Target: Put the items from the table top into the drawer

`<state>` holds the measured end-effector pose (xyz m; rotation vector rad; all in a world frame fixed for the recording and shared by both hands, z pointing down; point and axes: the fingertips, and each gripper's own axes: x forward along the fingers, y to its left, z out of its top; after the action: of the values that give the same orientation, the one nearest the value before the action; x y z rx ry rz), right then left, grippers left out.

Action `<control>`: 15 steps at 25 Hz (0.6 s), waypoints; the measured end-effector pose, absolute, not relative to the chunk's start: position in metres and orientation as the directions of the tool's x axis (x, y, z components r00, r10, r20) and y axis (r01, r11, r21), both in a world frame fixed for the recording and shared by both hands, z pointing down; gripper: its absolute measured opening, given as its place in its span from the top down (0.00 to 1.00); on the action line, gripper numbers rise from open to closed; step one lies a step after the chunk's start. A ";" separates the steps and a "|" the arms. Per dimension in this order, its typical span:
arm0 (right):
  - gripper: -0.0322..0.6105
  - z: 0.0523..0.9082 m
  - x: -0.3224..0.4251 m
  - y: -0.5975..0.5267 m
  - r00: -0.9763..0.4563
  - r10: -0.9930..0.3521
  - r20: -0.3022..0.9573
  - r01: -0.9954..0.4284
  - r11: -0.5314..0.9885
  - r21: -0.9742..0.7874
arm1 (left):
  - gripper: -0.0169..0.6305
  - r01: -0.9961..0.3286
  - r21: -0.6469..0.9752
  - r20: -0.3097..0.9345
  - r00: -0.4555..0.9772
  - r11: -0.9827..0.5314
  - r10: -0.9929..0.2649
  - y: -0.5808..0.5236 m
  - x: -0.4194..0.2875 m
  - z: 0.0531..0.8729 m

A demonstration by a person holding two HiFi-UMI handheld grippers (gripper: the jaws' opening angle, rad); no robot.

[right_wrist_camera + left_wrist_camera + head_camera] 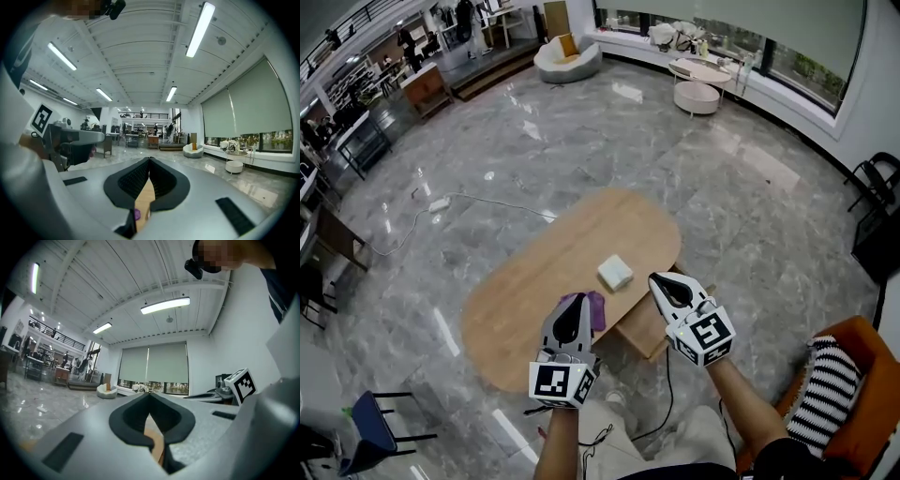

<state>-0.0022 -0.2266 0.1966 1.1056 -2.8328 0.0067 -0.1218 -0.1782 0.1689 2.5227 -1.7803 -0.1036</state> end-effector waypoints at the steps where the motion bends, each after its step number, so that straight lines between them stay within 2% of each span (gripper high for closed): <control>1: 0.92 0.201 -0.001 -0.229 -0.731 -0.677 0.089 -0.677 0.736 0.034 | 0.97 -0.939 0.082 -0.029 0.333 -0.334 -0.943 -0.179 -0.122 0.174; 15: 0.92 0.295 0.001 -0.249 -0.730 -0.680 0.064 -0.680 0.733 0.035 | 0.97 -0.943 0.084 -0.041 0.318 -0.321 -0.947 -0.197 -0.122 0.275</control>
<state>0.0011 -0.2486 0.2953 1.1228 -2.8567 -0.0136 -0.1219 -0.1971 0.2748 2.5140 -1.8037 -0.1276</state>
